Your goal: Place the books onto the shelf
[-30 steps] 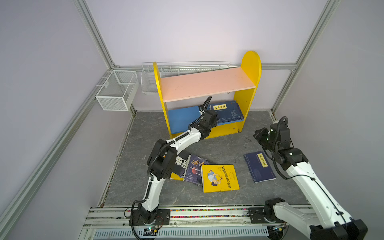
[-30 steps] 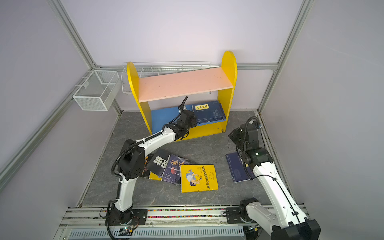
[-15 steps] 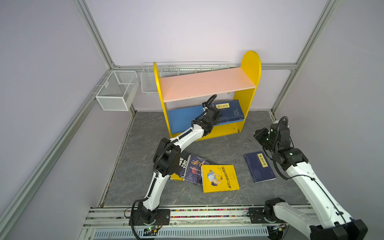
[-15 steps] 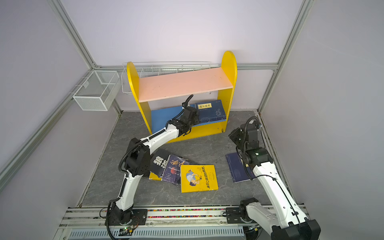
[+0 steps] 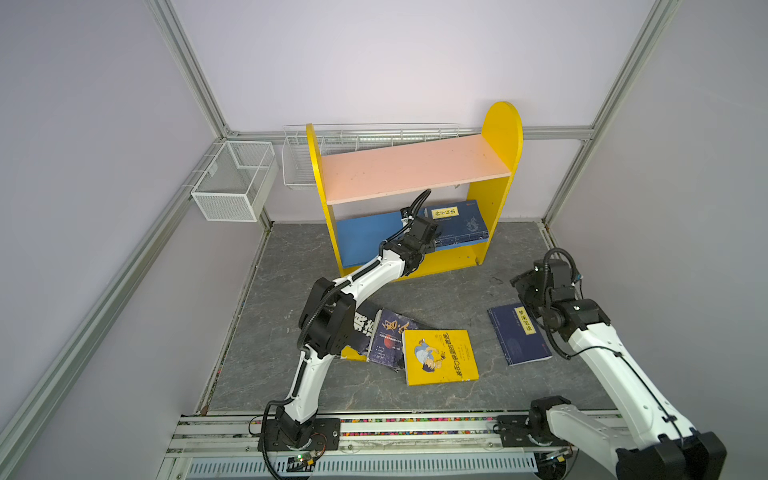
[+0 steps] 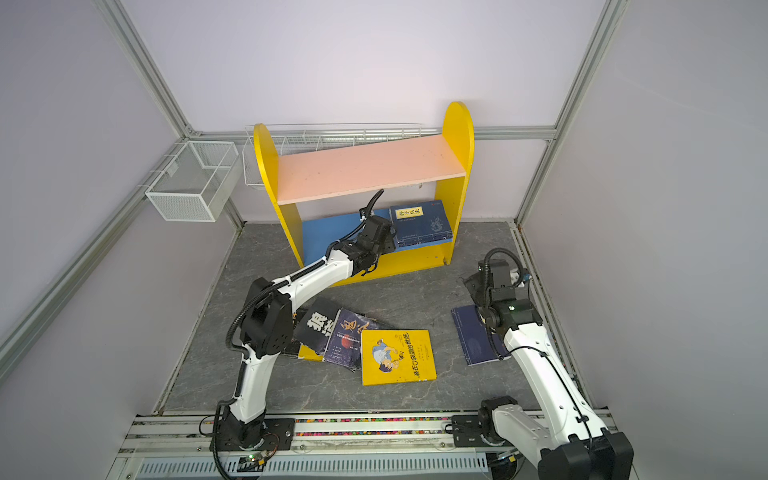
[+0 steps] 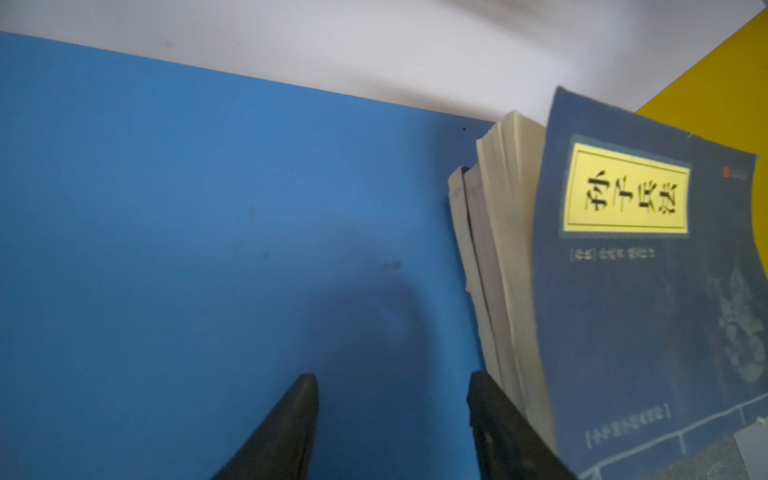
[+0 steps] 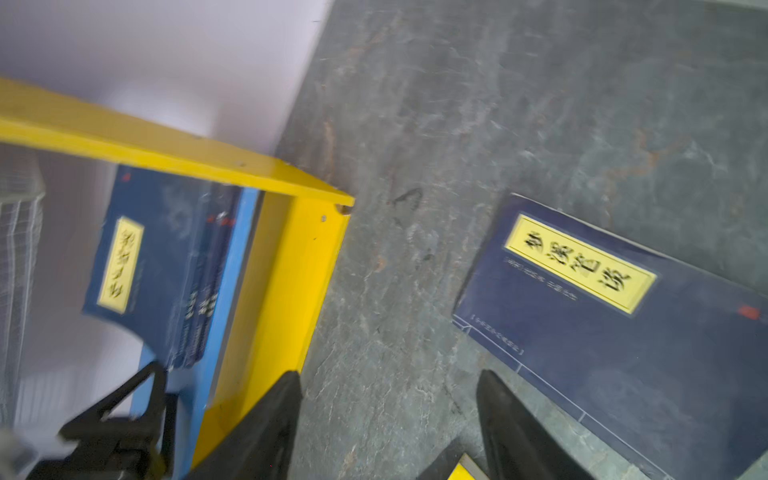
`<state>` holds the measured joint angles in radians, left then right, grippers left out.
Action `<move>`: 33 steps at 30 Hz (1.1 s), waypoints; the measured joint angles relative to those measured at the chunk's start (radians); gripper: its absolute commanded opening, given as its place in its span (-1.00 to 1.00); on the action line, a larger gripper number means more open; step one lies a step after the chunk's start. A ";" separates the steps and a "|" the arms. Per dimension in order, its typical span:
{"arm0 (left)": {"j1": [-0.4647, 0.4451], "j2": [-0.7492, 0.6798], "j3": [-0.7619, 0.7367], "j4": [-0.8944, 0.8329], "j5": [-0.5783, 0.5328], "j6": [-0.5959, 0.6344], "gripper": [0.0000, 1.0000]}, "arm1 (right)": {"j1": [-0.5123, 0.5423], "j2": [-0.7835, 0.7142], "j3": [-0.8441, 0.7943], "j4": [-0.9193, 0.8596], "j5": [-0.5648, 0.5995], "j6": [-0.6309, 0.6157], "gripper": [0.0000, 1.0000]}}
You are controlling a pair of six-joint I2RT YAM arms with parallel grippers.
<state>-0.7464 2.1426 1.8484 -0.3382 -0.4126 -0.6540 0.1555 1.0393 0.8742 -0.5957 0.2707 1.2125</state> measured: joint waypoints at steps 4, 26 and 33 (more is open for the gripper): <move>0.001 -0.068 -0.075 -0.001 -0.013 -0.005 0.23 | -0.058 0.038 -0.081 -0.061 -0.007 0.072 0.73; -0.186 -0.288 -0.478 0.187 0.157 -0.026 0.29 | -0.317 0.436 -0.091 -0.085 -0.068 -0.164 0.90; -0.183 -0.273 -0.531 0.205 0.213 -0.027 0.32 | -0.191 0.558 0.038 -0.039 -0.077 -0.376 0.86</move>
<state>-0.9295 1.8698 1.3178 -0.1333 -0.1997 -0.6811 -0.0353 1.5970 0.9119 -0.6350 0.1936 0.8364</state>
